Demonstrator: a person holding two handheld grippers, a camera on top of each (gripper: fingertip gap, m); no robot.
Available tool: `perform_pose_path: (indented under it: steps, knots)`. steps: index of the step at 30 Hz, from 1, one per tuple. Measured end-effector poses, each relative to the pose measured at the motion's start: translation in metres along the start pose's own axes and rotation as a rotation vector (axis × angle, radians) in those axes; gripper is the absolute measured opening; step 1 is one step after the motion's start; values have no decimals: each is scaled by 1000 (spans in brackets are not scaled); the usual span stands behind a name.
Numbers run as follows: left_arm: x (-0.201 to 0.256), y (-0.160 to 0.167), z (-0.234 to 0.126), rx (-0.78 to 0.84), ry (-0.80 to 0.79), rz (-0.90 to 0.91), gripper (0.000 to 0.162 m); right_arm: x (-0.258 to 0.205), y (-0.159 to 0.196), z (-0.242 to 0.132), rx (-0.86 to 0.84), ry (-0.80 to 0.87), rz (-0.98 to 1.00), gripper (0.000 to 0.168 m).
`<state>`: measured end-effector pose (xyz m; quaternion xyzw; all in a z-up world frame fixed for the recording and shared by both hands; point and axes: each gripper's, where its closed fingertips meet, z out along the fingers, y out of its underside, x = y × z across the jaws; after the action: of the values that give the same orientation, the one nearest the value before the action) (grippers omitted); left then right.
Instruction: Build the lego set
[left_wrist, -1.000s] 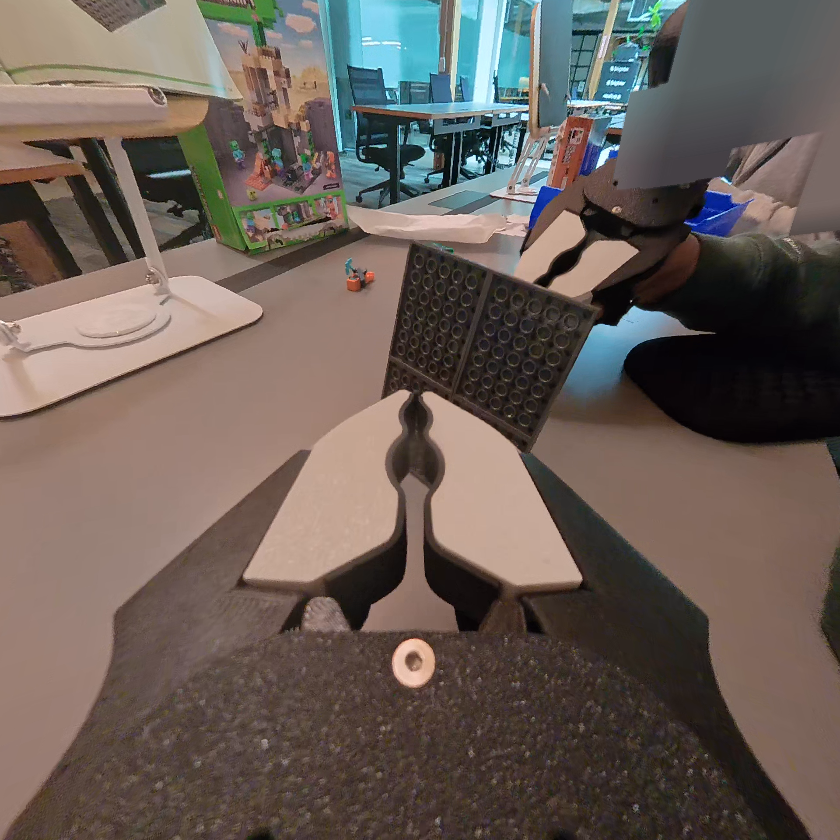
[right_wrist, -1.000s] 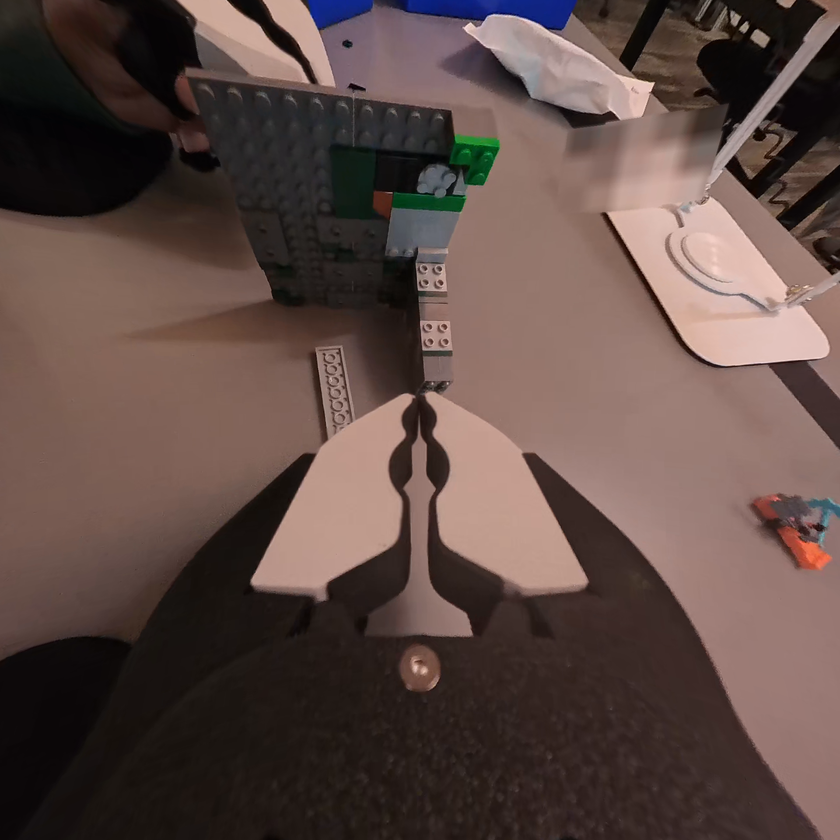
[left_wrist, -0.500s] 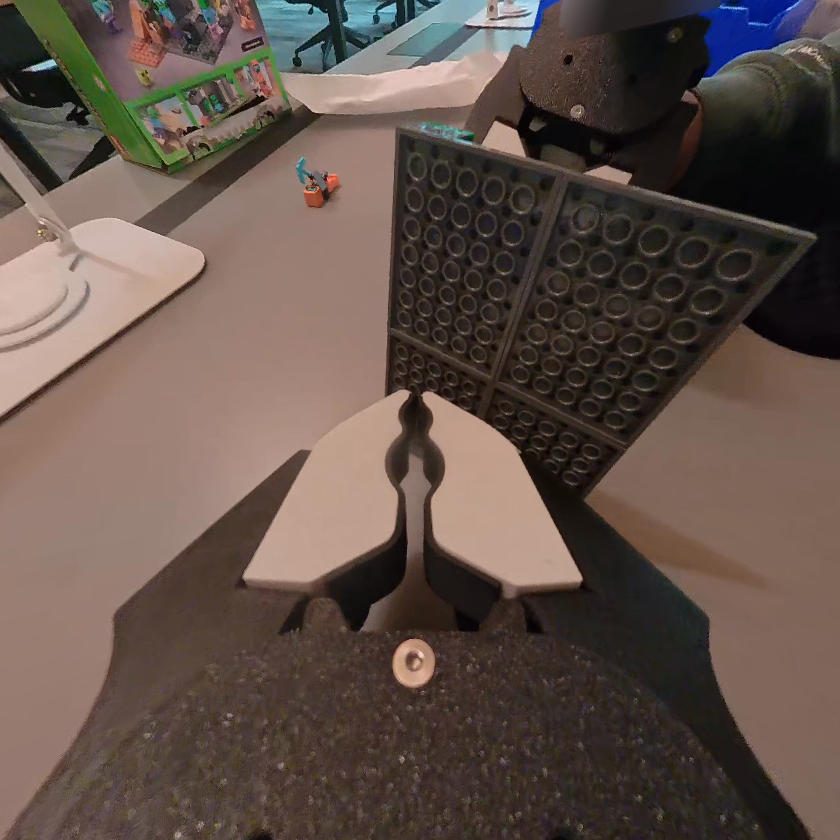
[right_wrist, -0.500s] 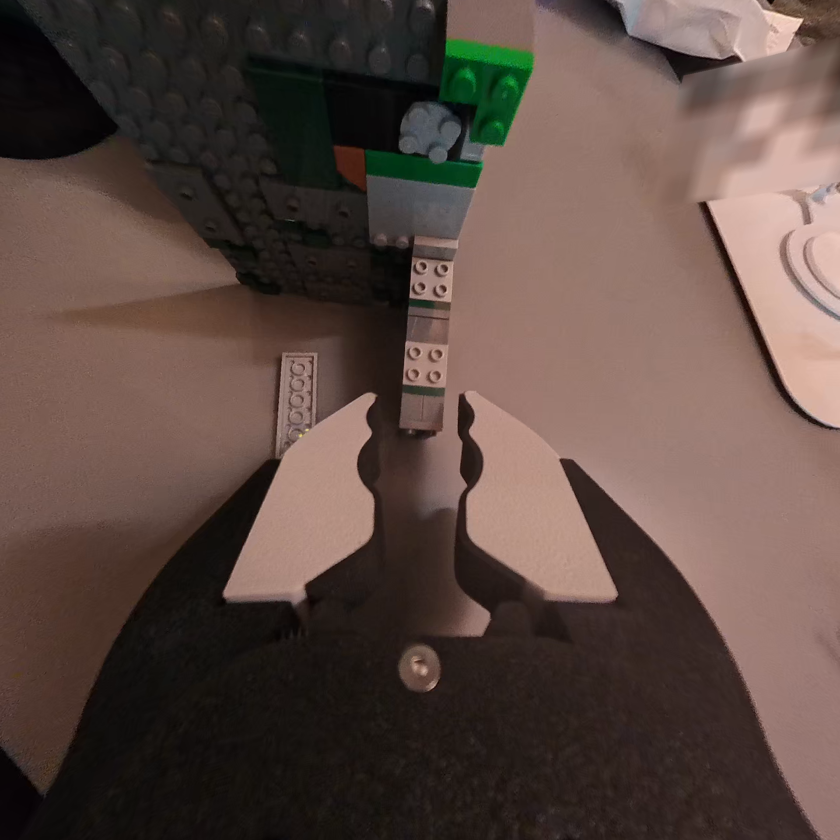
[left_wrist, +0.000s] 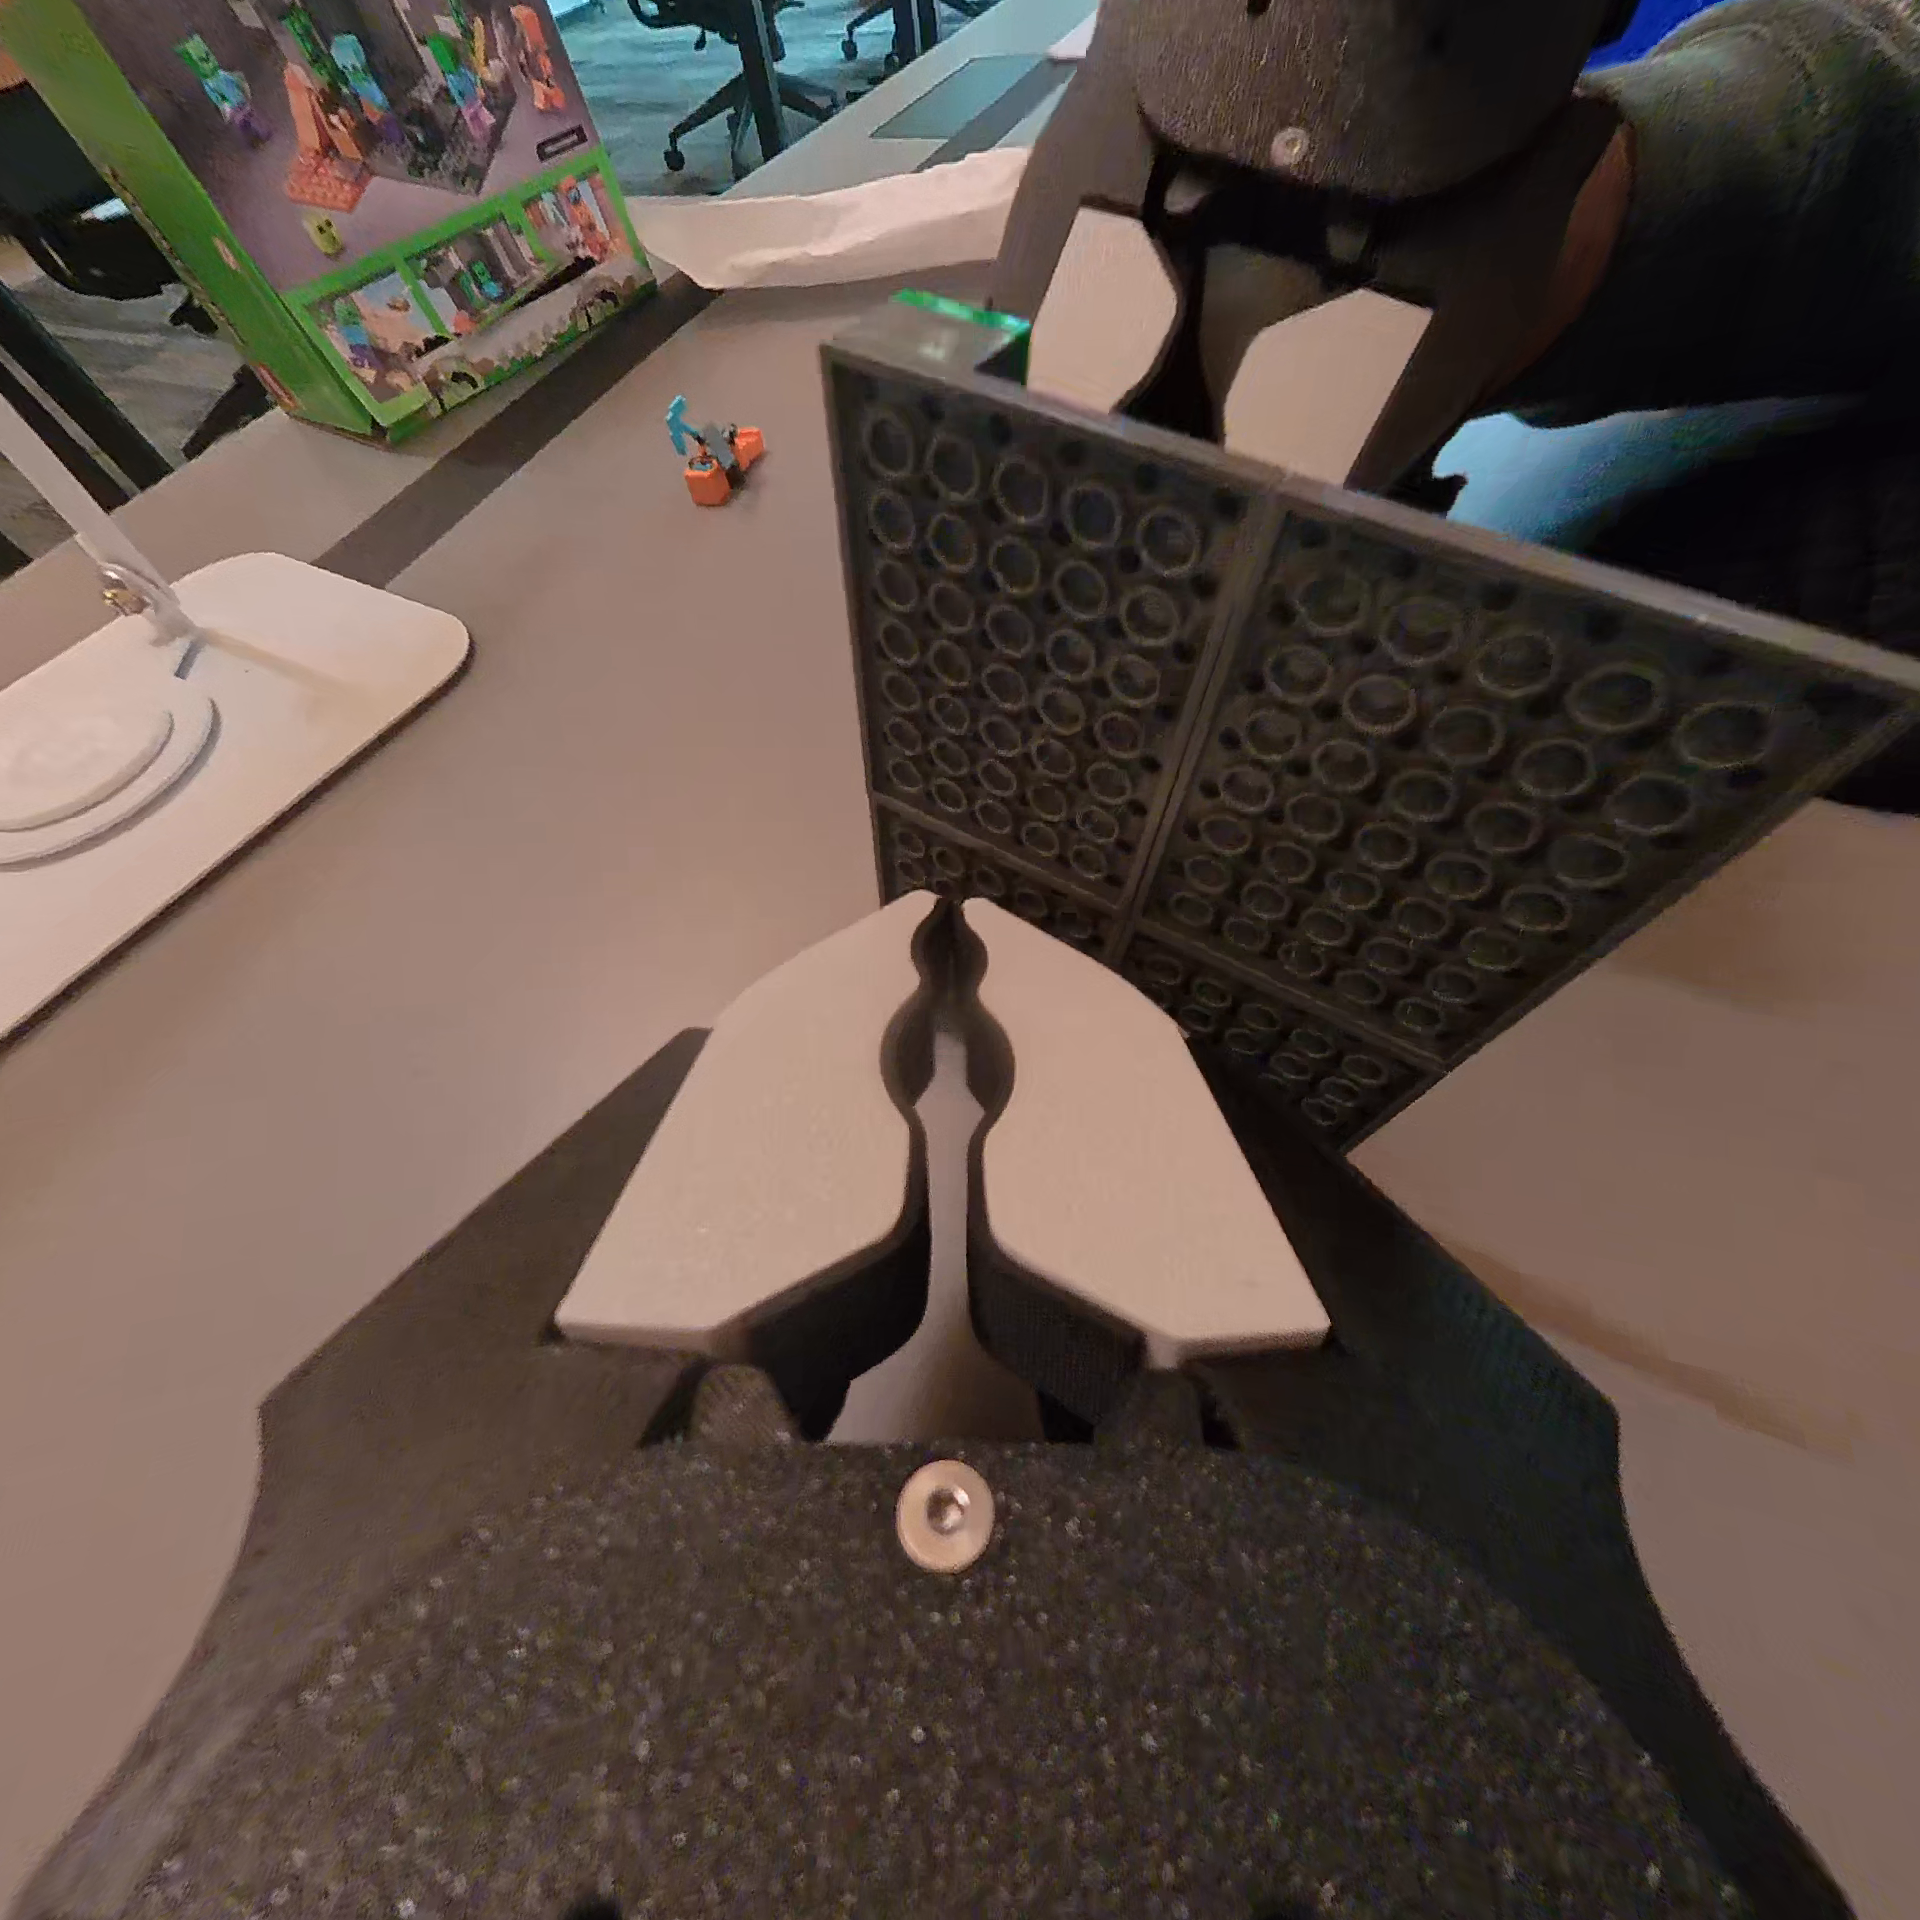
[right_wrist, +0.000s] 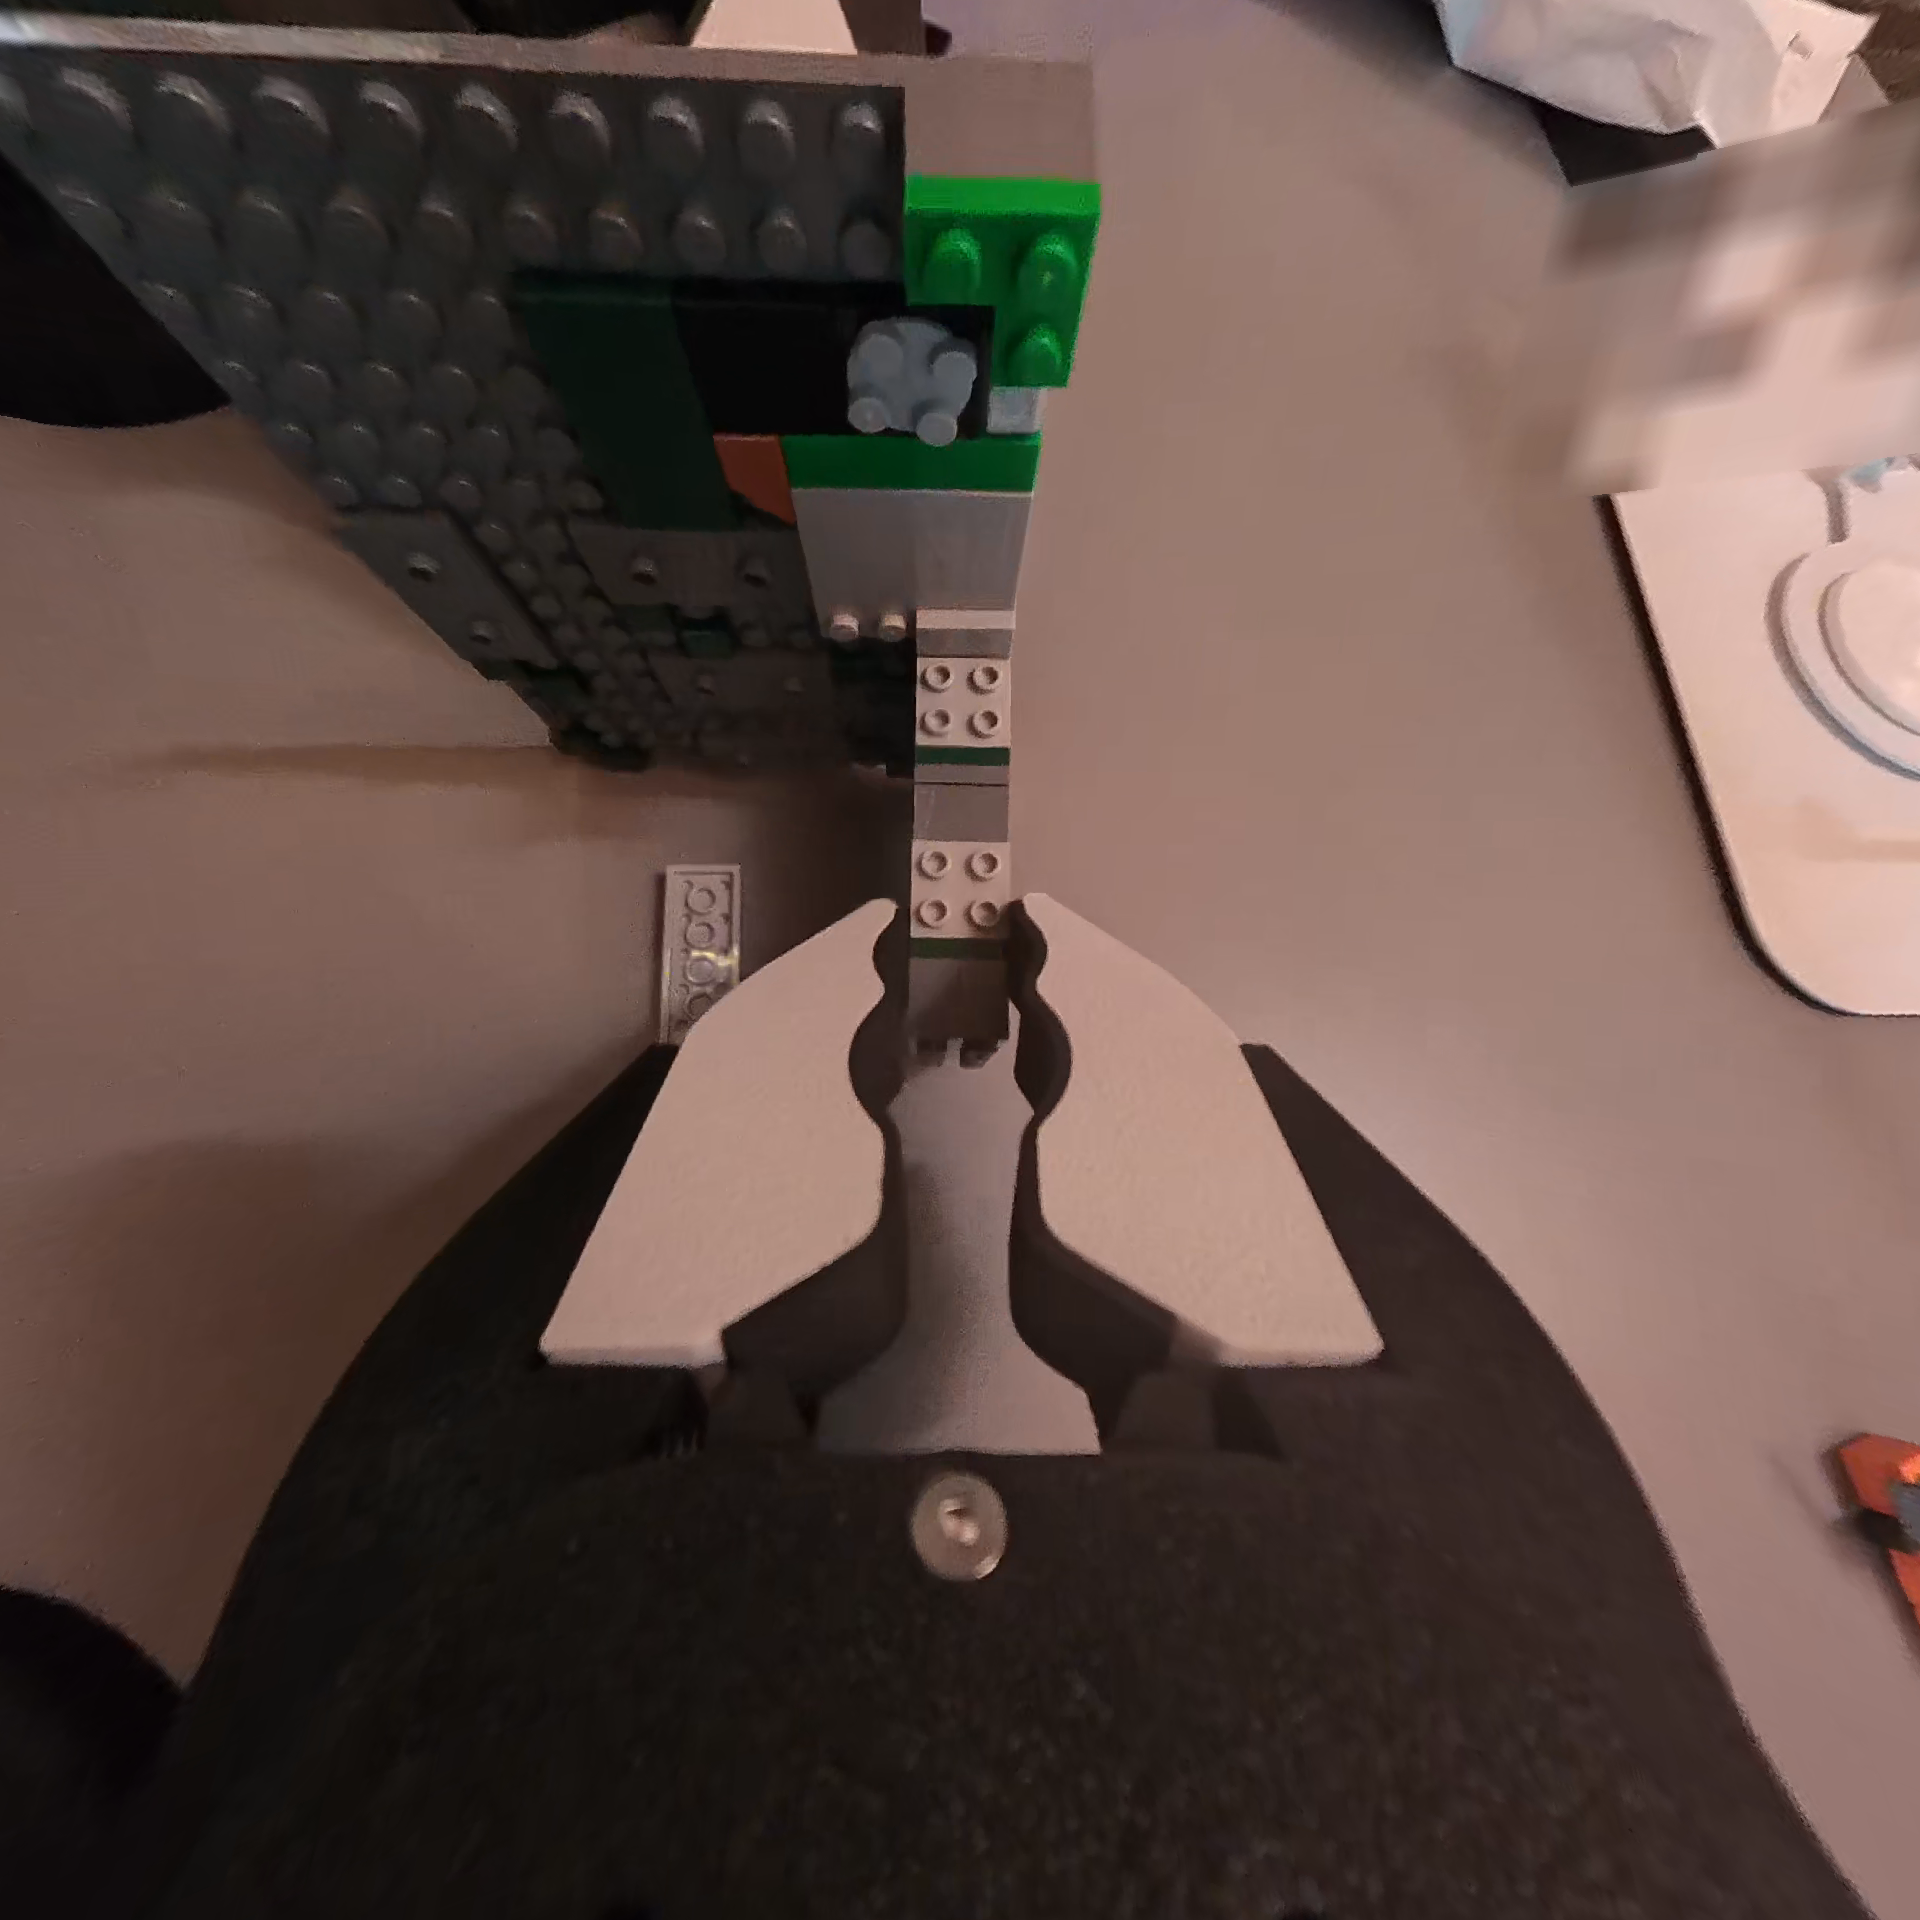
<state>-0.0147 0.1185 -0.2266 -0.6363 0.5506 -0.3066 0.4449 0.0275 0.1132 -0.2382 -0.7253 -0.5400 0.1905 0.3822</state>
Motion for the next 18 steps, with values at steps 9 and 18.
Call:
perform_pose_path:
  steps: [9,18]
  knots:
    - [0,-3,-5,0,-26,14,0,-1,-7,-2,-57,47,-55,17]
    - [6,-7,-7,26,22,22,0,-1,-8,-4,-55,43,-118,16]
